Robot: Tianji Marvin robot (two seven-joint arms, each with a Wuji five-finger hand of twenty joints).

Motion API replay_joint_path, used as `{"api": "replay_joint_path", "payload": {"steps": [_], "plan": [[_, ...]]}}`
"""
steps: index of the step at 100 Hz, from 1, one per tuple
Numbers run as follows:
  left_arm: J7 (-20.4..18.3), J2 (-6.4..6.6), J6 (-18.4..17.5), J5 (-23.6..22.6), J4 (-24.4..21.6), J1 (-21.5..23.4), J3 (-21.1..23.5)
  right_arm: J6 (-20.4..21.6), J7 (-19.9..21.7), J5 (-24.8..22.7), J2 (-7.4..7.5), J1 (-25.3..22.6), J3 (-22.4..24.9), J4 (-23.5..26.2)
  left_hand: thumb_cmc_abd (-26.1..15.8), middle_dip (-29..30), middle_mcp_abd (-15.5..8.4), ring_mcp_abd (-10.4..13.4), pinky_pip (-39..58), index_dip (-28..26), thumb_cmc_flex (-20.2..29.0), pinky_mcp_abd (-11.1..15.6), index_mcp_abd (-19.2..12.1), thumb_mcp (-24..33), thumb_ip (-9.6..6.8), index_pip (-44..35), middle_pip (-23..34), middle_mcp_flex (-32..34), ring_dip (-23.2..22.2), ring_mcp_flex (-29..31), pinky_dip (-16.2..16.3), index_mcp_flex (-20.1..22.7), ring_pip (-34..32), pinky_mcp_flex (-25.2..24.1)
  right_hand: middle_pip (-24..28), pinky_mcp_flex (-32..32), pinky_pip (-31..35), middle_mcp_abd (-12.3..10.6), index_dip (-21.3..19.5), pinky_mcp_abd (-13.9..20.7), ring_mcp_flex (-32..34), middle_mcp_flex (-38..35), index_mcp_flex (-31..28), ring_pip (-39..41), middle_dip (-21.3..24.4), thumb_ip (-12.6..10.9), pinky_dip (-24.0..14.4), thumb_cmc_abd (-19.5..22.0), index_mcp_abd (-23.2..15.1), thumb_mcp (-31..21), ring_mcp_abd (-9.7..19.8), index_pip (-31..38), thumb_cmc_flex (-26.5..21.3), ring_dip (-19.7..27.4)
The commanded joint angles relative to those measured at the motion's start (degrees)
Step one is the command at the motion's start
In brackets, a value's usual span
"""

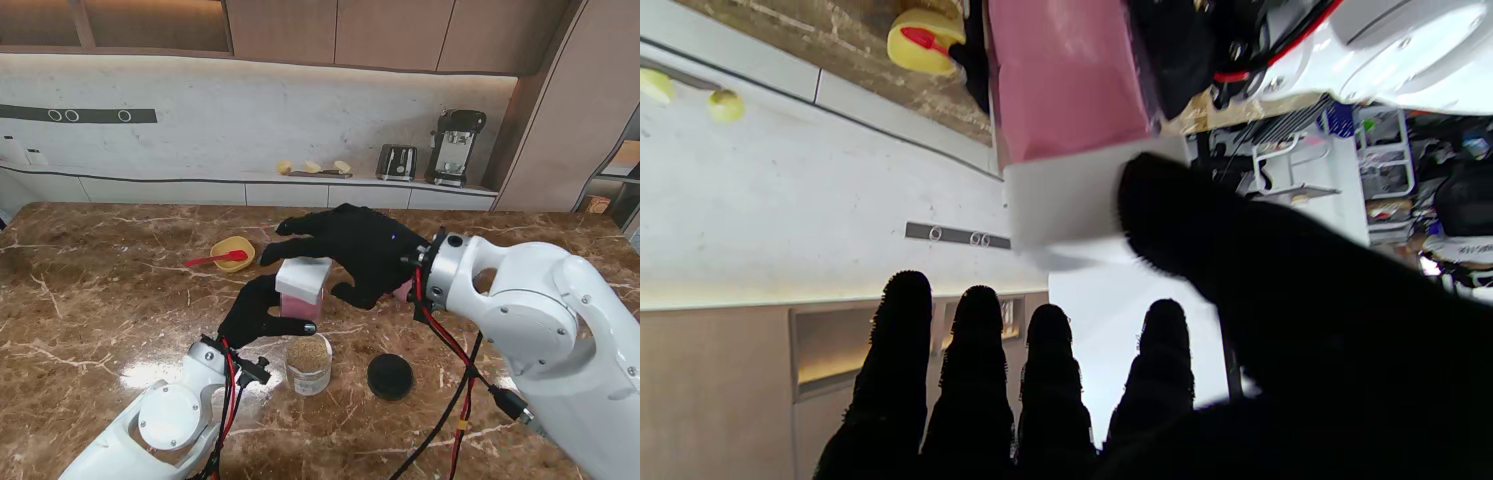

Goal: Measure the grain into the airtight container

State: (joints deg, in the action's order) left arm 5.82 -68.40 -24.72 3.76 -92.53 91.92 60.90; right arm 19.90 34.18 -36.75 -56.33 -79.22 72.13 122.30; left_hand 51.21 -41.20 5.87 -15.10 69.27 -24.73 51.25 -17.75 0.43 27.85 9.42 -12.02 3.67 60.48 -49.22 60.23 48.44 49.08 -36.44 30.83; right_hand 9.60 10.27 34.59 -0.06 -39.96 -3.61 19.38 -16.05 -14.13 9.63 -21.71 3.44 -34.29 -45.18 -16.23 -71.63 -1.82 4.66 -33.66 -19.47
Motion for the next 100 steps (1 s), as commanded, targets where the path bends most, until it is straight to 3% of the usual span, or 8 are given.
{"api": "replay_joint_path", "payload": {"steps": [1, 10, 25, 45, 56, 75, 100], "plan": [[-0.2, 0.05, 0.2, 0.0, -0.1, 0.1, 0.0, 0.4, 2.6, 1.4, 0.44, 1.2, -1.2, -1.3, -21.0, -3.0, -4.1, 3.5, 1.0, 0.3, 10.6, 2.6, -9.1, 11.9, -1.89, -39.4, 9.0, 7.1, -0.1, 0.9, -0.3, 6.3, -1.2, 0.5, 1.1, 0.7, 1.1, -1.3, -1.3, 0.6, 2.1, -1.0, -2.9, 0.5, -0.5, 1.8, -1.4, -1.0, -2.7, -5.8, 1.8, 1.6, -3.5, 1.0], [-0.3, 0.09, 0.4, -0.1, -0.3, 0.2, 0.1, 0.3, 3.9, 2.4, 0.71, 2.6, -2.7, -2.0, -21.0, -3.0, -4.1, 3.6, 1.0, 0.3, 10.6, 2.6, -9.2, 11.8, -1.86, -39.4, 9.0, 7.1, -0.1, 0.9, -0.3, 6.3, -1.2, 0.5, 2.9, 2.3, 2.4, -1.9, -3.3, 0.6, 4.0, -2.4, -7.4, 1.7, -1.5, 2.3, -1.9, -0.4, -3.5, -6.9, 2.2, 5.3, -4.6, 0.2], [-0.2, 0.09, 0.5, -0.2, -0.4, 0.3, 0.2, 0.4, 3.4, 2.7, 0.63, 3.7, -4.0, -3.0, -21.1, -3.0, -4.3, 3.7, 1.0, 0.3, 10.6, 2.8, -9.3, 11.8, -1.85, -39.4, 9.0, 7.0, -0.1, 0.8, -0.3, 6.1, -1.2, 0.6, 7.1, 4.8, 4.3, -3.5, -6.1, 1.3, 7.8, -6.3, -11.9, 5.8, -5.3, 3.1, -2.6, -0.1, -3.1, -4.4, 4.8, 8.8, -1.1, -3.1], [-0.1, 0.06, 0.4, -0.2, -0.5, 0.4, 0.2, 0.9, -0.3, 1.1, -0.12, 3.5, -4.7, -4.1, -21.1, -3.0, -4.1, 3.7, 0.9, 0.3, 10.7, 2.8, -9.2, 11.8, -1.89, -39.3, 8.9, 7.0, -0.1, 0.8, -0.4, 6.0, -1.1, 0.5, 11.5, 12.0, 11.7, -7.4, -7.6, 1.4, 16.5, -18.9, -18.6, 12.8, -11.0, 4.0, -5.4, 2.4, -2.3, -2.0, 7.8, 12.2, 0.9, -8.2], [-0.1, 0.05, 0.4, -0.1, -0.4, 0.4, 0.2, 0.2, -0.6, 1.7, -0.23, 3.6, -5.0, -4.3, -21.1, -3.0, -4.1, 3.6, 0.8, 0.3, 10.7, 2.8, -9.1, 11.7, -1.89, -39.3, 8.9, 6.9, -0.1, 0.8, -0.4, 6.1, -1.1, 0.5, 10.5, 14.2, 14.9, -8.3, -6.4, 1.6, 19.6, -24.8, -21.8, 13.4, -12.1, 4.4, -6.0, 5.0, 0.1, 0.8, 8.2, 13.2, 5.2, -9.1], [0.2, -0.01, 0.2, -0.2, -0.4, 0.4, 0.1, -2.4, -1.1, 1.8, -0.53, 3.5, -5.8, -4.3, -21.0, -3.0, -4.0, 3.4, 0.8, 0.4, 10.8, 2.7, -8.8, 11.8, -1.93, -39.3, 8.9, 7.0, -0.1, 0.7, -0.4, 6.2, -1.1, 0.4, 11.8, 18.4, 21.3, -7.7, -4.2, 1.5, 25.7, -34.0, -25.9, 16.3, -14.1, 5.1, -7.1, 7.8, 5.7, 8.0, 7.7, 15.1, 11.5, -11.6], [0.4, -0.11, 0.0, -0.1, -0.3, 0.3, 0.0, -5.2, -9.5, -6.6, -2.17, 0.8, -7.2, -4.5, -21.0, -3.1, -3.8, 3.4, 0.8, 0.5, 10.8, 2.7, -8.8, 11.8, -1.92, -39.3, 9.0, 7.0, -0.2, 0.7, -0.3, 6.3, -1.2, 0.4, 15.0, 24.8, 32.8, -7.6, 0.2, 1.3, 34.1, -43.2, -29.3, 23.0, -16.4, 4.7, -6.7, 8.6, 8.6, 12.9, 6.4, 16.2, 16.3, -15.5]]}}
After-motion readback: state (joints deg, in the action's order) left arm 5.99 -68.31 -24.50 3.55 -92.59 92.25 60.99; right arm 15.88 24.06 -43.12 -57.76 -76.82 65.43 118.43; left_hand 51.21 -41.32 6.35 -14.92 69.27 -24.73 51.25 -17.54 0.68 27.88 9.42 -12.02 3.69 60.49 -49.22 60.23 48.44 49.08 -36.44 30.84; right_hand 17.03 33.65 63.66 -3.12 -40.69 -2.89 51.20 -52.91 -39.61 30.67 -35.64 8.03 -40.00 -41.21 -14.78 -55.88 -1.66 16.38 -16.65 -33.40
